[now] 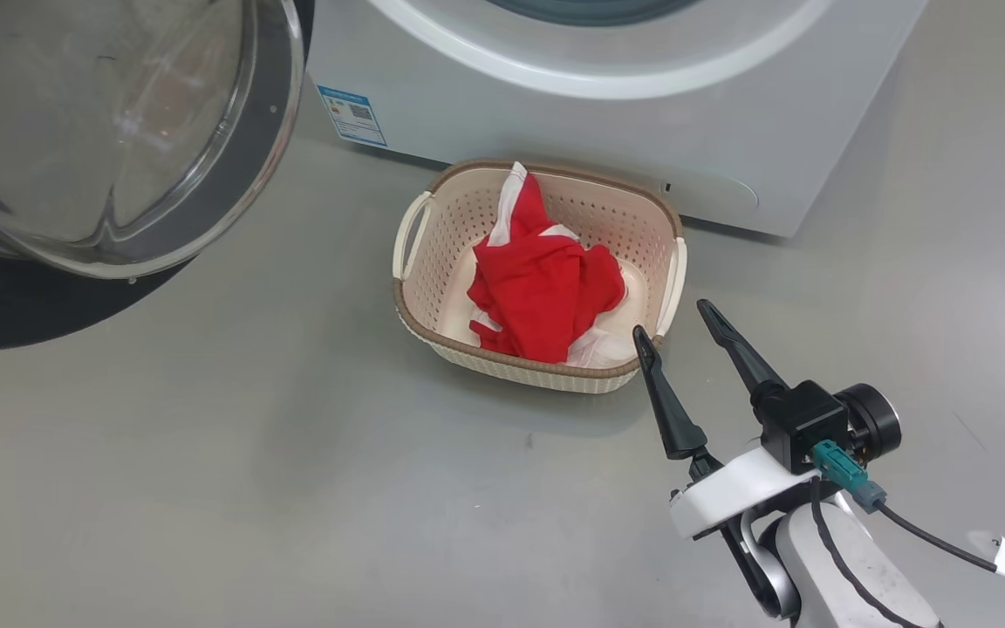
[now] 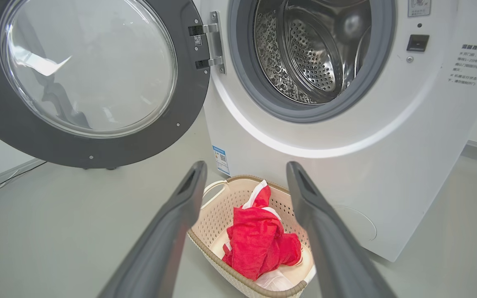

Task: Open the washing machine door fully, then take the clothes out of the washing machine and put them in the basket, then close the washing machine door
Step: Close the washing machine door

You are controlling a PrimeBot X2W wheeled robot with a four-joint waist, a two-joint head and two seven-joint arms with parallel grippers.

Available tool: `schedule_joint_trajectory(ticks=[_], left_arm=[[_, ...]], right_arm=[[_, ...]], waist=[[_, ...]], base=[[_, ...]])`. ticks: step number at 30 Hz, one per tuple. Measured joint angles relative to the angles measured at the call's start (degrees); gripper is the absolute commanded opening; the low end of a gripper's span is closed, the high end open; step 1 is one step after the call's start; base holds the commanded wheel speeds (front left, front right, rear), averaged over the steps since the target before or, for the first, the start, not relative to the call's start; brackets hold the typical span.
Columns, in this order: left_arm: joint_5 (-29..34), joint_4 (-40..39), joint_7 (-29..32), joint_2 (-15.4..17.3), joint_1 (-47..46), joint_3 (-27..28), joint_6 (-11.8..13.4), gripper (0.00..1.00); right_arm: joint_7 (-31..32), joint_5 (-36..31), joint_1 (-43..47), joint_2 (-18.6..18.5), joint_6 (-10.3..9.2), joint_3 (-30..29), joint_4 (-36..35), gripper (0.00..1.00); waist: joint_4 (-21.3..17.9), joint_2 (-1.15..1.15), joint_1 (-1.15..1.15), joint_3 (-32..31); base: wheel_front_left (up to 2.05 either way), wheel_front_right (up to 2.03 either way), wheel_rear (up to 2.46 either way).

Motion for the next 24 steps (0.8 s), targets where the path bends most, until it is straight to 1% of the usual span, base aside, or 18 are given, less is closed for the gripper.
schedule_joint_trajectory(ticks=[6, 9, 14, 18, 20, 24], left_arm=[[-7.2, 9.7, 5.9, 4.5, -6.5, 6.1, 0.1, 0.0], [-10.0, 13.8, 9.4, 6.6, -8.7, 8.0, 0.7, 0.0], [-16.9, 21.6, 16.1, 7.4, -13.4, 11.3, 3.4, 0.0], [-20.7, 27.8, 21.1, 7.6, -16.0, 13.7, 6.4, 0.0], [-22.0, 30.4, 23.1, 7.6, -17.2, 15.0, 8.3, 0.0], [-24.5, 34.1, 26.2, 7.7, -20.0, 16.6, 10.9, 0.0]], right_arm=[[0.0, -0.4, -1.3, 0.0, 0.03, 0.3, 0.3, 1.0], [0.0, -0.4, -1.7, 0.1, 0.03, 0.5, 0.4, 1.0], [0.0, -0.6, -2.0, 0.2, 0.07, 1.2, 0.4, 1.0], [0.0, -0.9, -2.0, 0.5, 0.07, 1.4, 0.5, 1.0], [0.0, -0.9, -2.2, 0.5, 0.07, 1.4, 0.5, 1.0], [0.0, -0.9, -3.1, 0.5, 0.02, 1.1, 0.4, 1.0]], waist=[[-2.8, 0.0, 0.0, 1.7], [-4.2, 0.0, 0.0, 2.2], [-6.3, 0.0, 0.0, 3.1], [-8.0, 0.0, 0.0, 3.7], [-8.7, 0.0, 0.0, 4.1], [-9.8, 0.0, 0.0, 4.6]], base=[[0.0, 0.0, 0.0], [0.0, 0.0, 0.0], [0.0, 0.0, 0.0], [0.0, 0.0, 0.0], [0.0, 0.0, 0.0], [0.0, 0.0, 0.0]])
